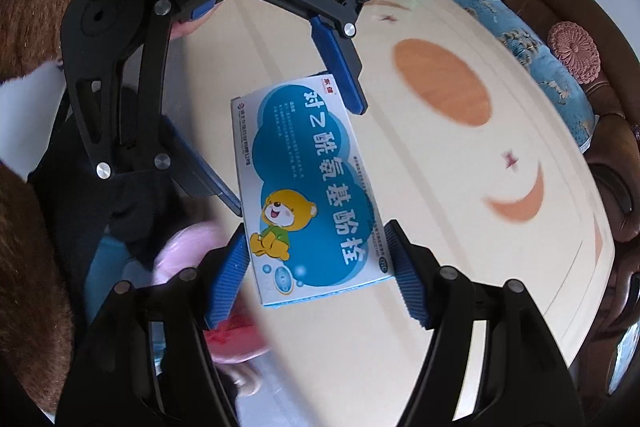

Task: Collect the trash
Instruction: 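Carry the medicine box with both tools over the pink bin, then open both tools over the bin, dropping the medicine box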

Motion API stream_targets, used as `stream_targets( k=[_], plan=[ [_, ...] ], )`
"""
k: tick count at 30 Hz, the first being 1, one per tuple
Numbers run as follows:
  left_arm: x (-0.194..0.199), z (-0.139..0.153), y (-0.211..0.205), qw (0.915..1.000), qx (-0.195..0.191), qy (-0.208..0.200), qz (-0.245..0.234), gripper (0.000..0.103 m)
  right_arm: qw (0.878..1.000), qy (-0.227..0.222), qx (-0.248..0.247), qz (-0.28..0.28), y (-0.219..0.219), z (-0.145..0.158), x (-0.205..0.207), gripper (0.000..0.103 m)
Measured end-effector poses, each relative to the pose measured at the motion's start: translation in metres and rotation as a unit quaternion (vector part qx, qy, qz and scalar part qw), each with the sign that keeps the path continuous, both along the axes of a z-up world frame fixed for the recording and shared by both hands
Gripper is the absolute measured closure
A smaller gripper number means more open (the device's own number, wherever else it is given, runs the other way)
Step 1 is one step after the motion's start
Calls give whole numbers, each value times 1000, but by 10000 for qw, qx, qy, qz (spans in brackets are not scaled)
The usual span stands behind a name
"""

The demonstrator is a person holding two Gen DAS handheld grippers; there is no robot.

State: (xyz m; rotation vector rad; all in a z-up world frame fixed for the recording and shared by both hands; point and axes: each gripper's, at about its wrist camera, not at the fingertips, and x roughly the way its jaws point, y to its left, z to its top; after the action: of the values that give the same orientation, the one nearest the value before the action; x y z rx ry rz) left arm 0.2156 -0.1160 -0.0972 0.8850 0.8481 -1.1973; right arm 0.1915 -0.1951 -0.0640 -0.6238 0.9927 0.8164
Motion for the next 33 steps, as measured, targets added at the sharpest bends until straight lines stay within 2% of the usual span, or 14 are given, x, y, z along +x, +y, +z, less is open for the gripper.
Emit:
stream_targets(
  k=[3,7,14,23,29,33],
  plan=[
    [-55,-12,7,9998,-6,218,34,23,9998,201,-14,23,7,-13,-48,36],
    [-98,-44,13,9981,74,603,67,23,9986,524,-36,2,15,-42,-100,36],
    [-133,-101,10,9925,276,1185,67,22,9969,768,-131,-77,20,-94,-140,36],
    [-104,-193,-7,9776,690,1970,275,21,9938,1076,-185,-210,22,-175,-112,35],
    [-92,-231,-7,9727,746,2178,303,20,9925,1179,-231,-247,23,-210,-79,34],
    [-83,-251,-11,9677,892,2325,393,18,9923,1167,-315,-278,31,-230,-77,34]
  ],
)
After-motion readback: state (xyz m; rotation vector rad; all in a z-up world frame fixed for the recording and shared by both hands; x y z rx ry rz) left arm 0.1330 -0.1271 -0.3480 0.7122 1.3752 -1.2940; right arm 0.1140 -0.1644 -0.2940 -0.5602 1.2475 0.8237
